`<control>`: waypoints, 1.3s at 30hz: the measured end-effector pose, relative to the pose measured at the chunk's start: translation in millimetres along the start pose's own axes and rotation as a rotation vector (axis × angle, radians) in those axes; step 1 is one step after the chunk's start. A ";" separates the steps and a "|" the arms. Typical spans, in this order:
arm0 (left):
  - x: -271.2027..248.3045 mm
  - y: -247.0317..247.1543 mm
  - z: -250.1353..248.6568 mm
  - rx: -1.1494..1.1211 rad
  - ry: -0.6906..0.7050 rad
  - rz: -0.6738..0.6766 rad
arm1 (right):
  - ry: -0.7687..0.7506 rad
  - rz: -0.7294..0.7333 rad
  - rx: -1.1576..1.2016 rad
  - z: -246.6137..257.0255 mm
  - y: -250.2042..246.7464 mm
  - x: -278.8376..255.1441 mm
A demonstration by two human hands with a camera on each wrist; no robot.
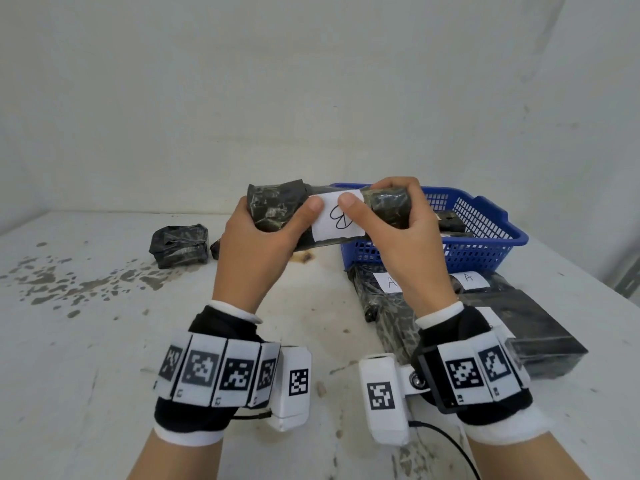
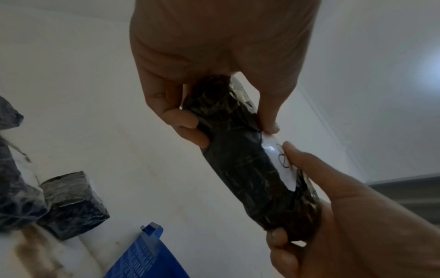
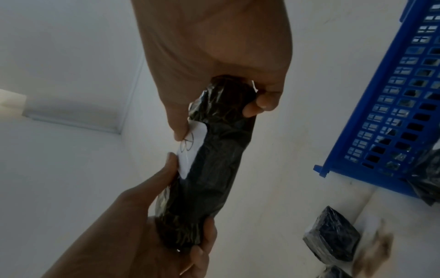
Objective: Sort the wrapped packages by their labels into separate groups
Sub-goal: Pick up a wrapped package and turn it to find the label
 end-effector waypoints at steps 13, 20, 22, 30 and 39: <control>-0.5 -0.9 4.2 0.015 -0.104 0.099 | -0.088 0.064 0.022 3.9 2.3 1.9; 6.3 -4.5 8.2 -0.268 -0.110 0.083 | 0.011 0.105 0.065 -0.4 -0.3 7.4; 6.4 -6.6 6.5 -0.300 -0.105 0.056 | 0.020 0.110 0.088 -1.0 -1.4 7.4; 2.6 -5.5 2.3 -0.202 -0.062 0.023 | 0.044 0.071 0.104 -2.5 -3.0 5.8; -0.6 -2.0 -1.1 -0.056 0.034 0.031 | 0.043 0.021 0.016 -1.6 1.7 0.1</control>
Point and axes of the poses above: each hand's wrist, its own x-axis towards the middle knuckle, its own y-axis out of the palm, z = x × y, the point moved 6 cm from there along x, towards the middle knuckle, and after that the axes turned 4 degrees about z, right-handed, at the moved point
